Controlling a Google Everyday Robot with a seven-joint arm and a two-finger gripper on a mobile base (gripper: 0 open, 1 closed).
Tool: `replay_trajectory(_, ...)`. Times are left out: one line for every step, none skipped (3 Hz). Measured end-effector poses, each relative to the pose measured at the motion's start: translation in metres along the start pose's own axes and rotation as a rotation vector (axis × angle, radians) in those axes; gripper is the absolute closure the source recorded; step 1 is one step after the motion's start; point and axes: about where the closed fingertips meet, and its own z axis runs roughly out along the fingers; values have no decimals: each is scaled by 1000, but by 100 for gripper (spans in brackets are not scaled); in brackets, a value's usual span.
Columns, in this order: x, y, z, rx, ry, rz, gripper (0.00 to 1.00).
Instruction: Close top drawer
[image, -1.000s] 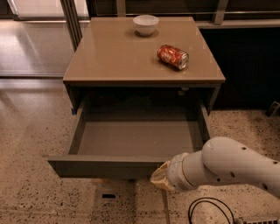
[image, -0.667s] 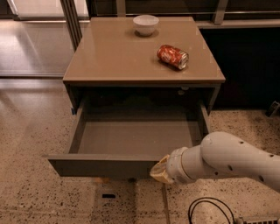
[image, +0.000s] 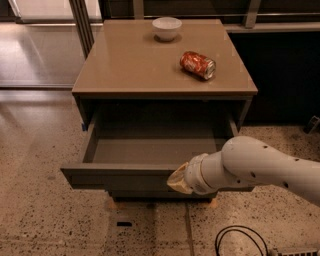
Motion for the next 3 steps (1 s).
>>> replay_trajectory(-8,-44,0,72,3,-17,100)
replay_trajectory(-8,-44,0,72,3,-17,100)
replay_trajectory(-17,-43,11,52,-12,-40,100)
